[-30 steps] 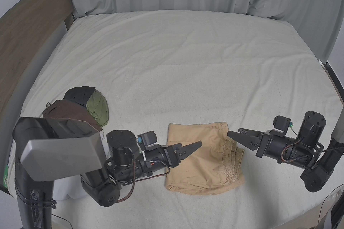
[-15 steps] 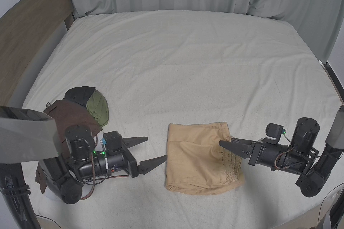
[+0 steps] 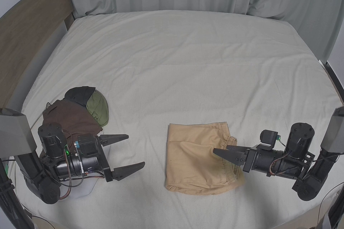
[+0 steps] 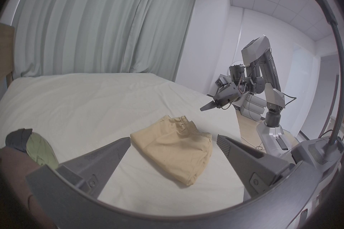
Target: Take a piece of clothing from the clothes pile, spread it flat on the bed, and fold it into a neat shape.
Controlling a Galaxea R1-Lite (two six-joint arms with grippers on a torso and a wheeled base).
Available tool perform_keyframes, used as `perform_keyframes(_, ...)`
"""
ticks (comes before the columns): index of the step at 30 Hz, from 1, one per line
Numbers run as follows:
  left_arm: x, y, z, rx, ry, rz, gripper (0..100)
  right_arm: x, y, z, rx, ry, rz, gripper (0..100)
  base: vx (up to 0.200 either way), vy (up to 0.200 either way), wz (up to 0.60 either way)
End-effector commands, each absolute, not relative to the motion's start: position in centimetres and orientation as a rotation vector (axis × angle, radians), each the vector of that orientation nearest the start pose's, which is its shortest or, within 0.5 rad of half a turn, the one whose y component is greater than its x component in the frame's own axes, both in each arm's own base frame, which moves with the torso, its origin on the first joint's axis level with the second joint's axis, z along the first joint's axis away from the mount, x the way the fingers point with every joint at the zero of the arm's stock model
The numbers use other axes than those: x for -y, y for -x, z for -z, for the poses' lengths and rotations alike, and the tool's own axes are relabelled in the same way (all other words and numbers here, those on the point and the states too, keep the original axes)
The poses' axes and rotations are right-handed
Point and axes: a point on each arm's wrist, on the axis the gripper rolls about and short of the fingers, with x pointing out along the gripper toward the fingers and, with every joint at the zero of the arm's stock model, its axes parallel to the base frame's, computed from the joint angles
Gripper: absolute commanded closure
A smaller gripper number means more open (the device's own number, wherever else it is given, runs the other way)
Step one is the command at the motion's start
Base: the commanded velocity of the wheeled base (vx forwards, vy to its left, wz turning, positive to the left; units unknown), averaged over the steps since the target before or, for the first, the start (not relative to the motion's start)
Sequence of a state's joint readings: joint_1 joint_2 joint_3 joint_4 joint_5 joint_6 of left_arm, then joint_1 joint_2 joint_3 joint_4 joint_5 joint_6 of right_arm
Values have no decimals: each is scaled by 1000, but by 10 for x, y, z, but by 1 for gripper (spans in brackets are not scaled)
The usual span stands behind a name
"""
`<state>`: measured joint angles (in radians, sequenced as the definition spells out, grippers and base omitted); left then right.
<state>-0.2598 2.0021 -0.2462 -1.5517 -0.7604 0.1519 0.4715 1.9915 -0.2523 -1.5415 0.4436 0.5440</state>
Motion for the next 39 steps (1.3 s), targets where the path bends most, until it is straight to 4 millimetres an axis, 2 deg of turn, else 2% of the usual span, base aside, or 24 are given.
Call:
perform_keyframes(1,79,-247,-80,-73,-106,1029,0,-130,-231,-62,-480,-498,-827,0,0,0,0)
perform_keyframes(5,67,-250,-79,-78,-107,981,0,-133,-231,-52,-524,-494,-822,0,0,0,0)
perform_keyframes(12,67,-251,-80,-72,-109,979,0,-134,-228,-37,-593,-489,-809,0,0,0,0)
perform_keyframes(20,66,-255,-70,-111,-98,969,0,-133,-225,-23,-659,-485,-786,0,0,0,0)
perform_keyframes(38,65,-255,-70,-112,-97,966,0,-126,-230,13,-781,-481,-708,0,0,0,0)
perform_keyframes(39,65,-255,-69,-114,-97,966,0,-123,-229,24,-810,-459,-689,0,0,0,0)
